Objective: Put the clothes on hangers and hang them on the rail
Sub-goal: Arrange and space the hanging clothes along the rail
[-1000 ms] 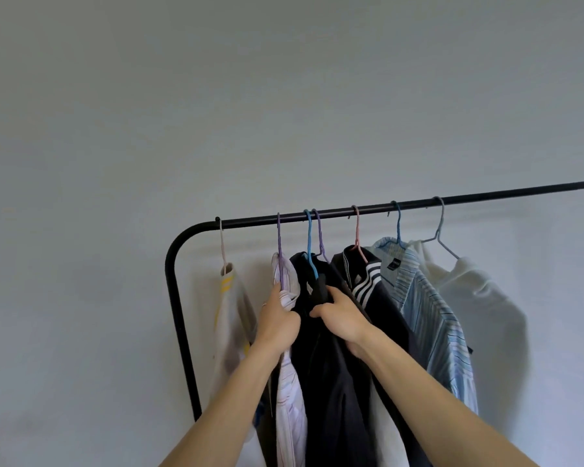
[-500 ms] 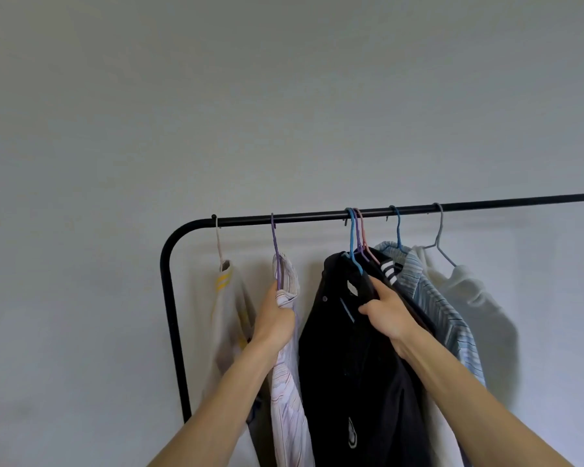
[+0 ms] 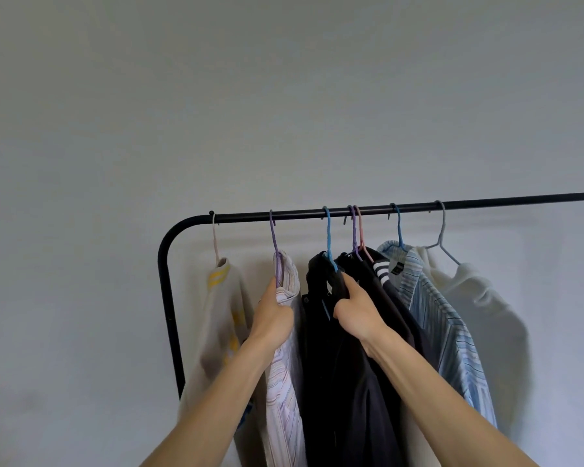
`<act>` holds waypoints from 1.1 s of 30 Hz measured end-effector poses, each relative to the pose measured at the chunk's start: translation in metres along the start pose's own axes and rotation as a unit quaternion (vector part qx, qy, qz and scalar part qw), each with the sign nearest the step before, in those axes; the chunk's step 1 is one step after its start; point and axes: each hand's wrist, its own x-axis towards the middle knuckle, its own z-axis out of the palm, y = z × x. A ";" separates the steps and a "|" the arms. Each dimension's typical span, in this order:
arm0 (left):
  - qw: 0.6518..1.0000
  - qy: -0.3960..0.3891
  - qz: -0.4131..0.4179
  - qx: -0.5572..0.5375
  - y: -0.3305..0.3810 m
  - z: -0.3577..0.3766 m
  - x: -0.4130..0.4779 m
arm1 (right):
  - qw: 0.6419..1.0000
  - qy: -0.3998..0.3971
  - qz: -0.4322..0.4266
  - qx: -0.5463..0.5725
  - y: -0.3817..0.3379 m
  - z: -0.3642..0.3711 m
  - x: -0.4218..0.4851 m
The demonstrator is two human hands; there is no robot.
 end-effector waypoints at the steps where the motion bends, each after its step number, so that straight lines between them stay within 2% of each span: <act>1: 1.000 -0.005 -0.004 0.001 -0.001 0.000 0.000 | 1.000 0.000 0.000 0.000 0.001 0.001 0.000; 10: 0.999 -0.022 -0.016 0.019 -0.008 -0.008 0.001 | 1.000 0.002 0.014 -0.005 0.010 0.015 -0.001; 12: 0.999 -0.001 -0.003 0.045 -0.007 -0.012 0.000 | 1.000 0.002 0.004 -0.020 0.008 0.018 -0.005; 16: 0.978 0.079 0.135 0.142 0.011 -0.015 -0.007 | 0.987 0.070 -0.102 -0.103 -0.004 0.012 -0.026; 18: 0.963 0.076 0.204 0.159 0.023 -0.008 -0.009 | 0.969 0.134 -0.157 -0.138 -0.010 -0.004 -0.035; 20: 0.958 0.042 0.224 0.173 0.032 0.009 -0.011 | 0.954 0.165 -0.168 -0.185 -0.011 -0.022 -0.038; 22: 0.967 -0.010 0.185 0.173 0.038 0.032 -0.009 | 0.963 0.132 -0.123 -0.199 -0.005 -0.036 -0.036; 24: 0.981 -0.056 0.104 0.154 0.038 0.053 -0.003 | 0.974 0.090 -0.092 -0.187 0.000 -0.044 -0.033; 27: 0.988 -0.089 0.000 0.123 0.033 0.073 0.005 | 0.975 0.045 -0.114 -0.187 0.004 -0.058 -0.028; 30: 0.993 -0.078 -0.036 0.087 0.015 0.083 0.019 | 0.974 -0.017 -0.124 -0.190 0.004 -0.067 -0.022; 33: 0.996 -0.056 -0.013 0.072 0.014 0.091 0.019 | 0.969 -0.063 -0.143 -0.193 0.007 -0.071 -0.011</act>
